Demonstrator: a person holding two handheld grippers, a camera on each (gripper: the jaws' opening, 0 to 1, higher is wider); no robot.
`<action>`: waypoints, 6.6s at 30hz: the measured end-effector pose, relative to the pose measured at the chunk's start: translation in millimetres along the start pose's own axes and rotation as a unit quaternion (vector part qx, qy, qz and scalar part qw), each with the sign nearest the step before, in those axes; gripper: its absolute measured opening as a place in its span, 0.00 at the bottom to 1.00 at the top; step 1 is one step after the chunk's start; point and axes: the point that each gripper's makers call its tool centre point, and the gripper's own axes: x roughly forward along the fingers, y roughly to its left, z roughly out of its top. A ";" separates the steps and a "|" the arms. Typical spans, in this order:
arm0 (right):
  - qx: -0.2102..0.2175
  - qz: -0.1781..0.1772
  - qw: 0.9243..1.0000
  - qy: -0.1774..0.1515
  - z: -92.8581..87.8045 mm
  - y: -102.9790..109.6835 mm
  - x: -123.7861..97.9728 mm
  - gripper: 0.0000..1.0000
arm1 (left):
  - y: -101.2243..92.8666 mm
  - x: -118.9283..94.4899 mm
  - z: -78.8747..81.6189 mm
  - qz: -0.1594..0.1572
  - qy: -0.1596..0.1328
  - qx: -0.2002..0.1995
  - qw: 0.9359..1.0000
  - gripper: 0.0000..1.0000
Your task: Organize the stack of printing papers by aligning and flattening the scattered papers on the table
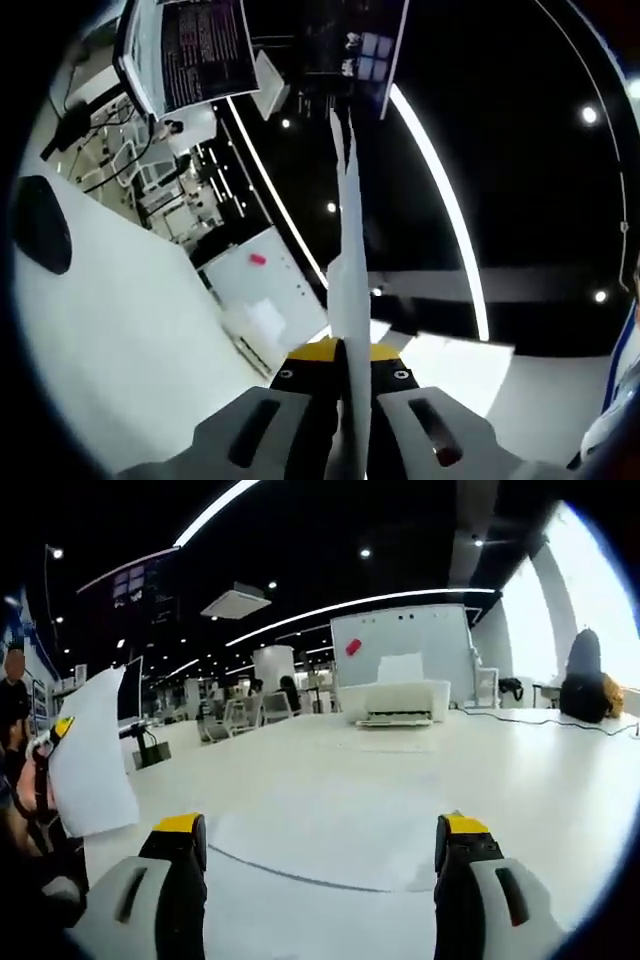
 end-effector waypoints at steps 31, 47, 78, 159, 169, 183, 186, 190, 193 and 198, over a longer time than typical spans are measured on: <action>-0.060 -0.066 0.996 0.001 -8.1 -9.8 12.9 0.90 | 0.4 1.8 -4.8 -0.006 0.006 -0.008 1.000 0.06; -0.067 -0.080 0.994 -0.022 -10.4 -16.2 13.8 0.90 | -3.3 3.2 -4.5 -0.009 0.008 -0.004 1.000 0.06; -0.093 -0.078 0.991 -0.049 -16.3 -17.3 21.3 0.90 | -7.4 1.4 -8.5 -0.011 0.008 -0.009 1.000 0.06; -0.004 -0.088 0.993 0.083 -63.0 -50.2 23.5 0.05 | 1.8 -4.1 -10.5 -0.012 0.014 -0.016 1.000 0.06; 0.014 -0.083 0.995 0.060 -54.4 -47.1 18.4 0.00 | 2.1 -4.3 -9.5 -0.012 0.013 -0.015 1.000 0.06; 0.071 -0.063 0.996 -0.004 -31.9 -41.7 4.7 0.00 | 1.3 -2.5 -8.3 -0.008 0.009 -0.015 1.000 0.06; 0.073 -0.052 0.995 -0.035 -20.1 -37.6 1.4 0.00 | 1.6 -2.3 -9.0 -0.006 0.008 -0.013 1.000 0.06; 0.112 -0.023 0.990 -0.081 -3.6 -31.3 -5.5 0.00 | 2.7 -1.7 -9.8 -0.001 0.008 -0.011 1.000 0.06; 0.127 0.001 0.987 -0.098 3.6 -24.3 -10.6 0.00 | 1.3 -0.4 -11.3 0.000 0.010 -0.008 1.000 0.06; 0.130 0.005 0.986 -0.106 10.6 -28.0 -10.5 0.00 | 2.5 0.7 -13.0 0.001 0.012 -0.008 1.000 0.06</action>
